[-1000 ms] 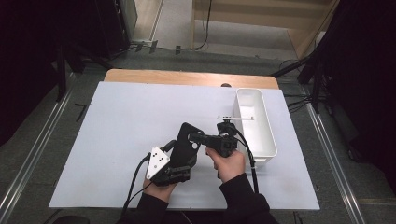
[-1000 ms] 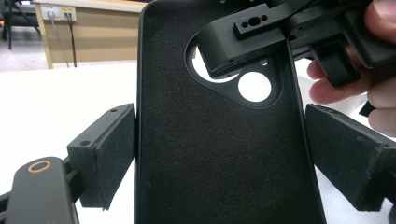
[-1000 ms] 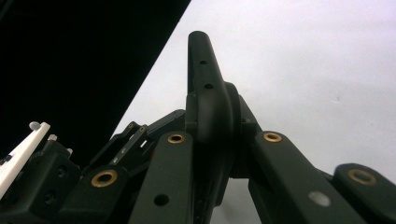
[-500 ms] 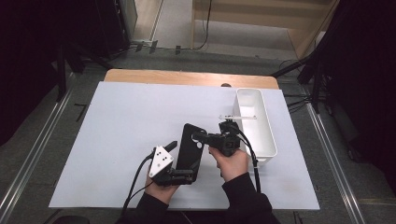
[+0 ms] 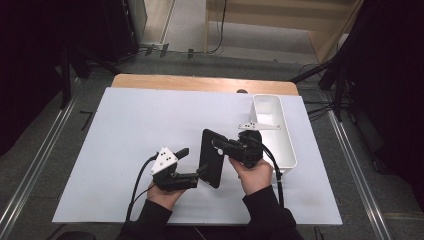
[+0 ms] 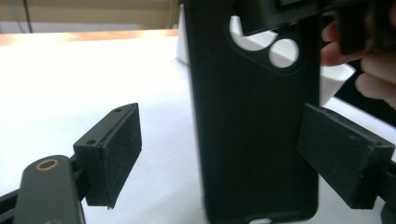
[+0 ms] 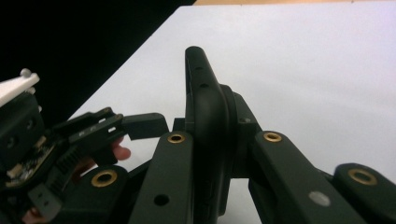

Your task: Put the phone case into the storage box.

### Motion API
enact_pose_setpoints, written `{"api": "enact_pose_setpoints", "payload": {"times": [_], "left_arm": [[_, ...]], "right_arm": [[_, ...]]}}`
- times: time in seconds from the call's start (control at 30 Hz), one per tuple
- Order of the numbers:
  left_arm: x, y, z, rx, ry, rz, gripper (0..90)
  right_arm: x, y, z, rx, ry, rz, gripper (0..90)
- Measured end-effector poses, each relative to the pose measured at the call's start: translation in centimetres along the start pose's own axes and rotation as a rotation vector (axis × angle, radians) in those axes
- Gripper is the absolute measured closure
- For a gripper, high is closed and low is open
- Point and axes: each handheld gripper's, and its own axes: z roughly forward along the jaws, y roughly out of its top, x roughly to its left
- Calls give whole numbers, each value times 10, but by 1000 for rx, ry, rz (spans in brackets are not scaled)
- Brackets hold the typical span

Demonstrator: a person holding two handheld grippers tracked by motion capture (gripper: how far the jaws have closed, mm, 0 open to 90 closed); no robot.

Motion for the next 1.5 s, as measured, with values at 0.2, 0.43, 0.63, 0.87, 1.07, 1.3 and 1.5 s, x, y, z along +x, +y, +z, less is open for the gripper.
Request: {"api": "enact_pose_setpoints", "payload": {"times": [0.2,0.43,0.63,0.87,1.07,1.3,1.5], "left_arm": [[7,12,-4,57,-22,28,205],[14,17,-3,124,-108,-7,205],[17,24,-2,189,-136,30,202],[20,32,-5,208,-200,89,204],[26,37,-5,233,-245,109,204],[30,42,-9,230,-281,133,204],[36,43,-10,272,-330,125,204]], "right_arm": [[3,-1,-5,-39,-32,-80,801],[9,-4,-6,-38,-31,-194,801],[6,-6,-9,-25,12,-182,801],[2,-6,-18,-31,84,-185,801],[-3,-8,-23,-5,109,-251,801],[-6,-11,-25,10,177,-322,800],[-8,-11,-23,34,226,-377,800]]}}
